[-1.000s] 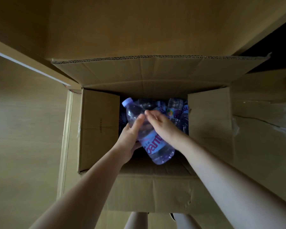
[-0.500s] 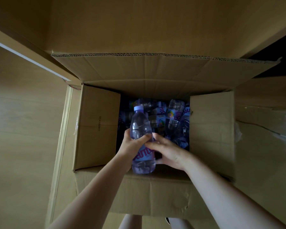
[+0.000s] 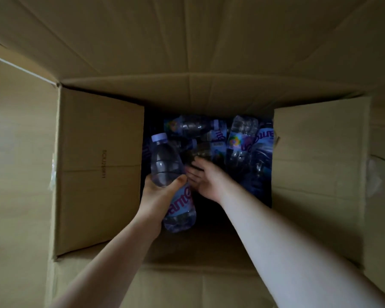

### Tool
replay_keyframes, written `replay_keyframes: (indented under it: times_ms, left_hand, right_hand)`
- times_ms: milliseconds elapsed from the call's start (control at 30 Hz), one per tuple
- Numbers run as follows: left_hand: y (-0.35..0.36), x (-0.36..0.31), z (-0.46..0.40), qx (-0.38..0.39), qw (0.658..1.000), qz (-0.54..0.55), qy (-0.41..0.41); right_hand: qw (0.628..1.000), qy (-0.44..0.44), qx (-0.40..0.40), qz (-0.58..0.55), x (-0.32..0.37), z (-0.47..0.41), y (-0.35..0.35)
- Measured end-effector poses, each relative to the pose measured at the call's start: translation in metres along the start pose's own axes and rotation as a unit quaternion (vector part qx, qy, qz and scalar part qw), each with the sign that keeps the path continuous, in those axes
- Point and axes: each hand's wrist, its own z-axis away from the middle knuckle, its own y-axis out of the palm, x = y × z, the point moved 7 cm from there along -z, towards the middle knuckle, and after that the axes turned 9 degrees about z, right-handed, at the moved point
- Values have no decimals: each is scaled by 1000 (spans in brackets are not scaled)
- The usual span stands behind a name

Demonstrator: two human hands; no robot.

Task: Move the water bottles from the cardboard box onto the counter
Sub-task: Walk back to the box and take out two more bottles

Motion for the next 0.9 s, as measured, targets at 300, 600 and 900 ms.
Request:
replay_keyframes:
  times_ms: [300,600,900]
  left_hand:
    - [-12,2,-7,-76,997,6,29]
    - [-8,2,-1,-66,996,-23,55]
    - [24,-17,55,-8,995,-41,89]
  right_hand:
    - [994,-2,2,112,25,-58,75]
    - [998,-44,1,46,29,-29,43]
    - [884,-336,-107,307,85,76,3]
